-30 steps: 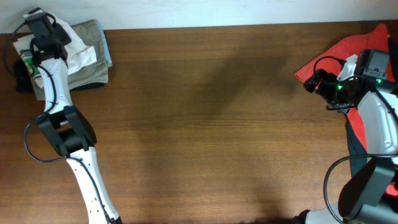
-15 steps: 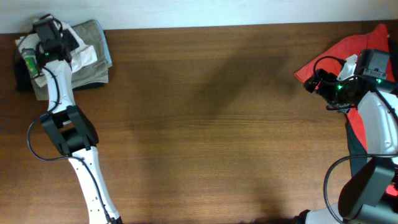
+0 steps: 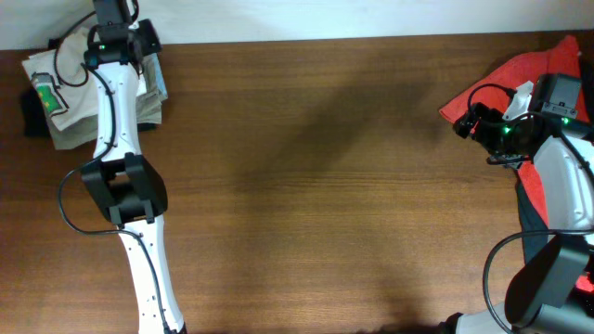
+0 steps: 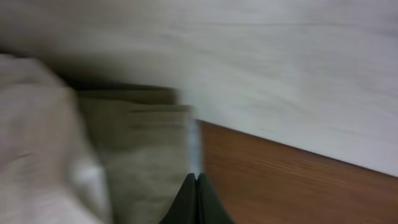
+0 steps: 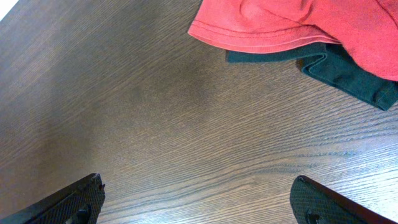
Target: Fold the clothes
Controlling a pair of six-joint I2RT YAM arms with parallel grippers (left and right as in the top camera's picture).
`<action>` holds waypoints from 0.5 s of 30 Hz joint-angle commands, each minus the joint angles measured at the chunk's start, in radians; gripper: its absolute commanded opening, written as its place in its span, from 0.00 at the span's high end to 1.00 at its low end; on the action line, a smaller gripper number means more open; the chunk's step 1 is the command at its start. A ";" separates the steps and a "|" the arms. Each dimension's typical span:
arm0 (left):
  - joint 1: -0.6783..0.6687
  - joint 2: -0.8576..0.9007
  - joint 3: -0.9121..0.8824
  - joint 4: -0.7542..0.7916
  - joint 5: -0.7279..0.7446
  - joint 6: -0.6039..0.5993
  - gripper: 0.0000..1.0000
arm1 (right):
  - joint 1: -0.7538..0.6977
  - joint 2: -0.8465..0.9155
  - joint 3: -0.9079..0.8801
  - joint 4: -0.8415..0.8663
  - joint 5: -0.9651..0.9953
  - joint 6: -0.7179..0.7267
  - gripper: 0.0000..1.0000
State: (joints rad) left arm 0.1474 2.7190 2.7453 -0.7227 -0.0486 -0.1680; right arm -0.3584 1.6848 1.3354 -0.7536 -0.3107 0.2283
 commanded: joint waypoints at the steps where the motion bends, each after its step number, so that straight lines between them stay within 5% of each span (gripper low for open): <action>1: 0.017 0.006 -0.002 0.000 -0.188 0.009 0.99 | 0.000 -0.011 0.019 0.003 0.006 -0.002 0.01; 6: 0.021 0.005 -0.002 -0.011 -0.226 0.009 0.99 | 0.000 -0.011 0.019 0.003 0.006 -0.002 0.01; 11: 0.027 0.014 -0.002 -0.029 -0.475 -0.003 0.99 | 0.000 -0.011 0.019 0.003 0.006 -0.002 0.01; 15: 0.065 0.055 -0.002 -0.021 -0.462 -0.003 0.99 | 0.000 -0.011 0.019 0.003 0.006 -0.002 0.01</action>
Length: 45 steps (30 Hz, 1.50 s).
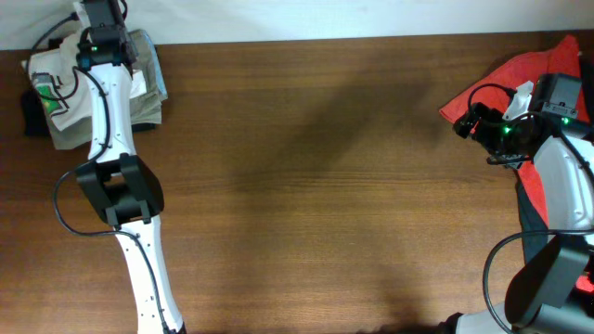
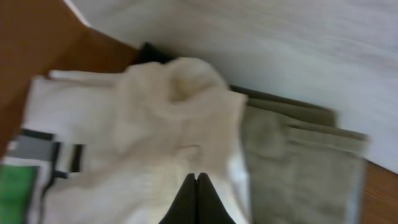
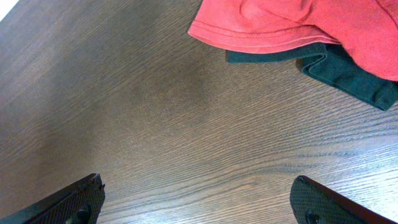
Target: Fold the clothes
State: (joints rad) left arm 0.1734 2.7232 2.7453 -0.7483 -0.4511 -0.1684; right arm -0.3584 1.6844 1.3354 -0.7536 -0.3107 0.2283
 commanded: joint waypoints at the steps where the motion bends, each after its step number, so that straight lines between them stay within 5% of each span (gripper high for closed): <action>1: 0.047 0.062 -0.002 0.013 -0.058 -0.002 0.99 | 0.000 -0.011 0.019 0.003 0.006 -0.002 0.01; 7: 0.110 0.097 -0.002 0.182 0.003 0.003 0.99 | 0.000 -0.011 0.019 0.003 0.006 -0.002 0.01; 16: 0.122 0.130 -0.002 0.435 0.336 0.013 0.99 | 0.000 -0.011 0.019 0.003 0.006 -0.002 0.01; 22: 0.092 0.197 -0.002 0.461 0.343 0.006 0.99 | 0.000 -0.011 0.019 0.003 0.006 -0.002 0.01; 31: 0.045 0.213 0.007 0.696 0.357 0.056 0.98 | 0.000 -0.011 0.019 0.003 0.006 -0.002 0.01; 37: 0.054 0.091 0.018 0.647 0.359 0.077 0.98 | 0.000 -0.011 0.019 0.003 0.006 -0.002 0.01; 44: 0.051 -0.108 0.018 0.312 0.415 0.077 0.99 | 0.000 -0.011 0.019 0.003 0.006 -0.002 0.01; 45: 0.049 -0.143 0.018 0.248 0.415 0.077 0.89 | 0.000 -0.011 0.019 0.003 0.006 -0.002 0.01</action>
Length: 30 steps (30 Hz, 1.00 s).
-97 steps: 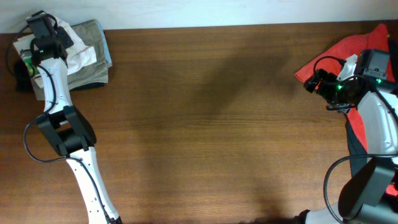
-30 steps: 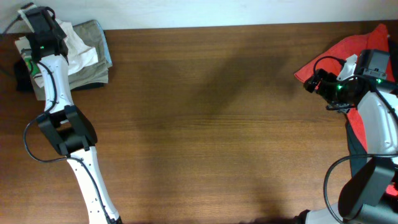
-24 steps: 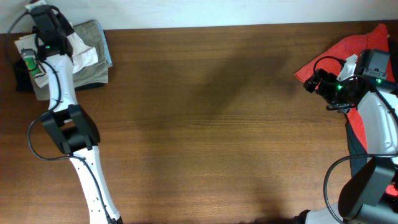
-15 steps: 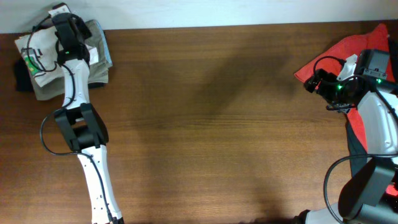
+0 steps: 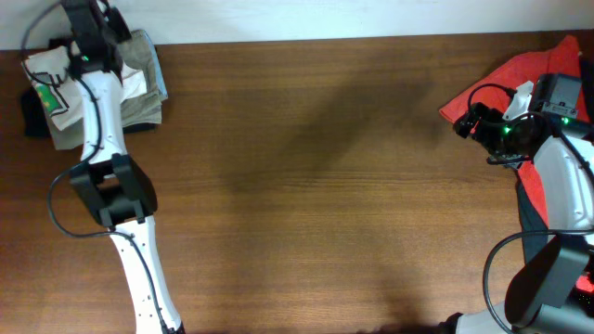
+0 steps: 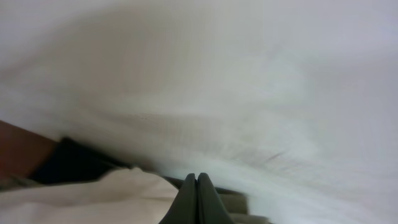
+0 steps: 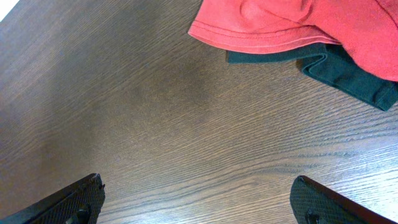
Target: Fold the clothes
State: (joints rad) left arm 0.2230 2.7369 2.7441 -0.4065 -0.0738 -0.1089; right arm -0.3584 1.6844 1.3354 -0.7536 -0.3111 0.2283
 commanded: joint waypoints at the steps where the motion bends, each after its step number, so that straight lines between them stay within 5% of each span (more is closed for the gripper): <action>1: -0.001 -0.183 0.019 -0.150 0.038 0.017 0.73 | 0.000 -0.011 0.019 0.003 0.006 -0.002 0.01; 2: -0.003 -0.206 0.019 -0.212 0.037 0.017 0.58 | 0.000 -0.011 0.019 0.003 0.006 -0.002 0.01; 3: -0.004 -0.234 0.019 -0.303 0.037 0.017 0.56 | 0.000 -0.011 0.019 0.003 0.006 -0.002 0.01; 6: -0.005 -0.259 0.019 -0.494 0.036 0.017 0.90 | 0.000 -0.011 0.019 0.003 0.006 -0.002 0.01; 10: 0.000 -0.223 -0.008 -0.642 0.023 0.016 0.99 | 0.000 -0.011 0.019 0.003 0.006 -0.002 0.01; 23: 0.026 0.067 -0.034 -0.420 -0.033 -0.089 0.99 | 0.000 -0.011 0.019 0.003 0.006 -0.002 0.01; 30: -0.020 0.137 -0.034 -0.347 0.167 -0.084 0.99 | 0.000 -0.011 0.019 0.003 0.006 -0.002 0.01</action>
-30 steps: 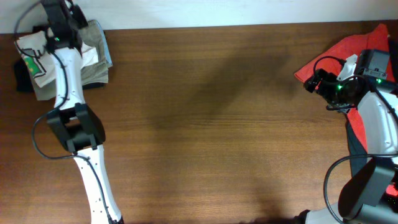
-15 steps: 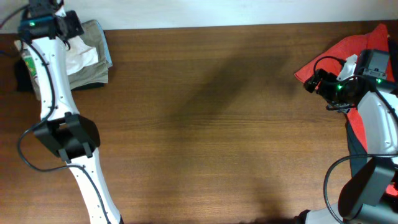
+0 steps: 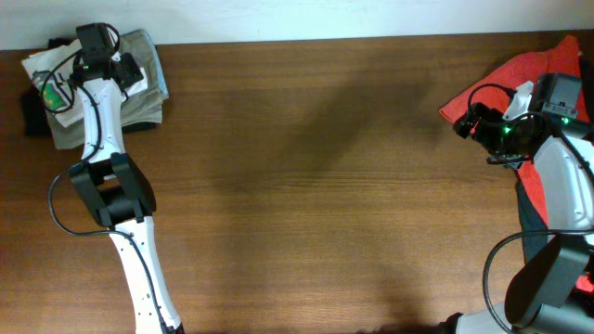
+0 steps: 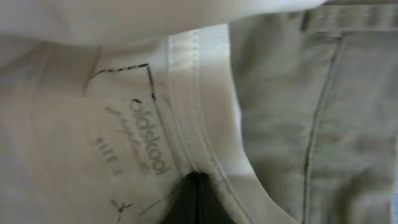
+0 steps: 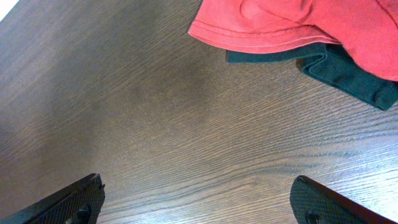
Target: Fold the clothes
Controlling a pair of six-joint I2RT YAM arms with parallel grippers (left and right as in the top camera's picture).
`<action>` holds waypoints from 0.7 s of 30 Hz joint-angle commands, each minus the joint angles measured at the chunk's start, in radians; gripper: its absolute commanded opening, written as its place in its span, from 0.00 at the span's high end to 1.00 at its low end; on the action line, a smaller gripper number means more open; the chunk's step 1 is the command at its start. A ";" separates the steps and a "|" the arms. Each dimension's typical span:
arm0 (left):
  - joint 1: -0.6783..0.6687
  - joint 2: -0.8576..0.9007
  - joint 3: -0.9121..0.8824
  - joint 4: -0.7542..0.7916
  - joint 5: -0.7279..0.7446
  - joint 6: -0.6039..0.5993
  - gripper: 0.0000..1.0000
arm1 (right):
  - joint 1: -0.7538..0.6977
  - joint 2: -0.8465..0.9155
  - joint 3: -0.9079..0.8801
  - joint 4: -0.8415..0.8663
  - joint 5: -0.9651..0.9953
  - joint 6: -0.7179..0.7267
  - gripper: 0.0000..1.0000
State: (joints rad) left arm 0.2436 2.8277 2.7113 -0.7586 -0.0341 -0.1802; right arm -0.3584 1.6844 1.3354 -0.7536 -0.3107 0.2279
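A stack of folded clothes lies at the table's far left corner: a cream shirt (image 3: 48, 67) on top and a khaki garment (image 3: 148, 57) beside it. My left gripper (image 3: 93, 54) is down on this stack. Up close it (image 4: 198, 186) is shut, its tips pressed against the cream shirt's collar (image 4: 193, 112) by the printed label; the khaki garment (image 4: 317, 118) lies to the right. A red garment (image 3: 534, 70) is heaped at the far right over a dark green one (image 5: 348, 74). My right gripper (image 5: 199, 202) hangs open above bare wood, short of the red garment (image 5: 292, 25).
A black item (image 3: 32, 111) pokes out at the left of the folded stack. The white wall runs along the table's back edge (image 3: 325, 39). Wooden tabletop (image 3: 316, 186) stretches between the two arms. The right arm's cables (image 3: 487, 93) loop over the red heap.
My left gripper was at the back edge of the stack, facing the wall. Now it sits low on the cream shirt's collar, still shut. The right arm has not moved.
My left gripper, shut throughout, was first over the khaki end of the stack, then over the cream shirt, then at the back edge facing the wall, and now rests on the shirt's collar. The right gripper stayed open beside the red heap.
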 commanded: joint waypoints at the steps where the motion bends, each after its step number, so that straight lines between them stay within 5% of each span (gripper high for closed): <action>1: -0.051 0.047 -0.001 0.002 0.128 -0.003 0.99 | 0.000 -0.011 0.019 0.003 0.006 -0.002 0.01; 7: -0.127 0.042 0.046 -0.023 0.124 0.092 0.99 | 0.000 -0.011 0.019 0.003 0.006 -0.002 0.01; 17: -0.136 0.040 0.390 -0.218 0.099 0.092 0.99 | 0.000 -0.011 0.019 0.003 0.006 -0.002 0.01; 21: -0.093 -0.019 0.429 -0.261 -0.177 0.092 0.99 | 0.000 -0.011 0.019 0.003 0.006 -0.002 0.01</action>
State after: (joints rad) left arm 0.1108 2.8616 3.1245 -0.9920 0.0200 -0.1040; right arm -0.3584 1.6844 1.3354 -0.7536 -0.3107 0.2279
